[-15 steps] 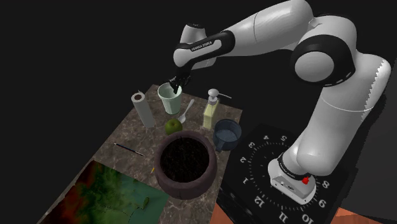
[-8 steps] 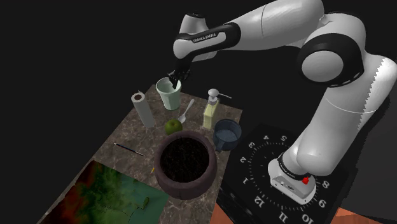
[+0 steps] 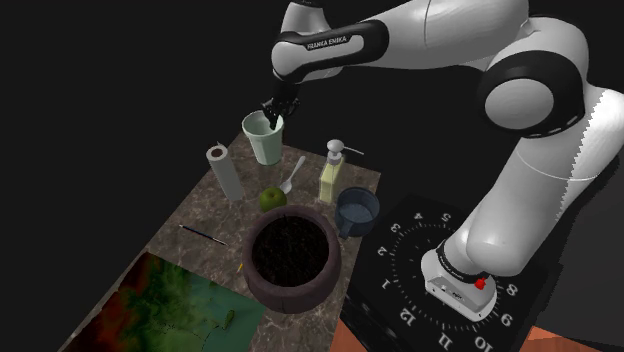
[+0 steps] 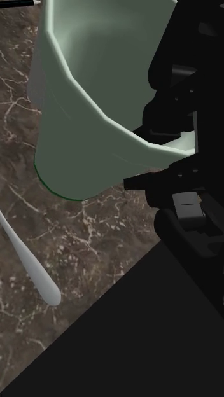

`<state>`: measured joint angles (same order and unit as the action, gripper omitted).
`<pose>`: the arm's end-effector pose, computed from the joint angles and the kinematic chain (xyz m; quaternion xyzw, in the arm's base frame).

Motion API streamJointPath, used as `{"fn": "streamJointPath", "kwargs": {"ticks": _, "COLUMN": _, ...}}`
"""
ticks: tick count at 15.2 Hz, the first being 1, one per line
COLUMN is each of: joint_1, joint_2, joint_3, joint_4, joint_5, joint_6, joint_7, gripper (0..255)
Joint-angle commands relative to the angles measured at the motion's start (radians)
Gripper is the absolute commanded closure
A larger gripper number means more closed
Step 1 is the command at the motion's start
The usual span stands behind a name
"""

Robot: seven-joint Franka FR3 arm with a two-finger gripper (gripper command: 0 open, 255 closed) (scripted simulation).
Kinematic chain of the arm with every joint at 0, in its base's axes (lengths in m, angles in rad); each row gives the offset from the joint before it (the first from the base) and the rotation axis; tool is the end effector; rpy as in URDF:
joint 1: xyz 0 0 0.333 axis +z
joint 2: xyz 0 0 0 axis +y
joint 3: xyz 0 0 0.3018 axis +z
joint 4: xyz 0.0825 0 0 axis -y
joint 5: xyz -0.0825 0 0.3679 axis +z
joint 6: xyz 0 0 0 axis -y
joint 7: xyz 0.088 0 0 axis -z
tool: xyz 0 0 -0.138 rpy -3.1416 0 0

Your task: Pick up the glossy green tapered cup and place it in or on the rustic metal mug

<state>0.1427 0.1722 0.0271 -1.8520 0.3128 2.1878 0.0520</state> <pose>0.5986 0.1213 0.4102 -0.9872 0.0218 -0.0650 0.1443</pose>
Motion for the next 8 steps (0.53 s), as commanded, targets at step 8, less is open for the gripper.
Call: {"fn": "streamJointPath", "kwargs": {"ticks": 8, "joint_1": -0.002, "joint_2": -0.028, "joint_3": -0.004, "joint_4": 0.085, "joint_5": -0.018, "joint_6": -0.109, "joint_7": 0.033, "gripper": 255}}
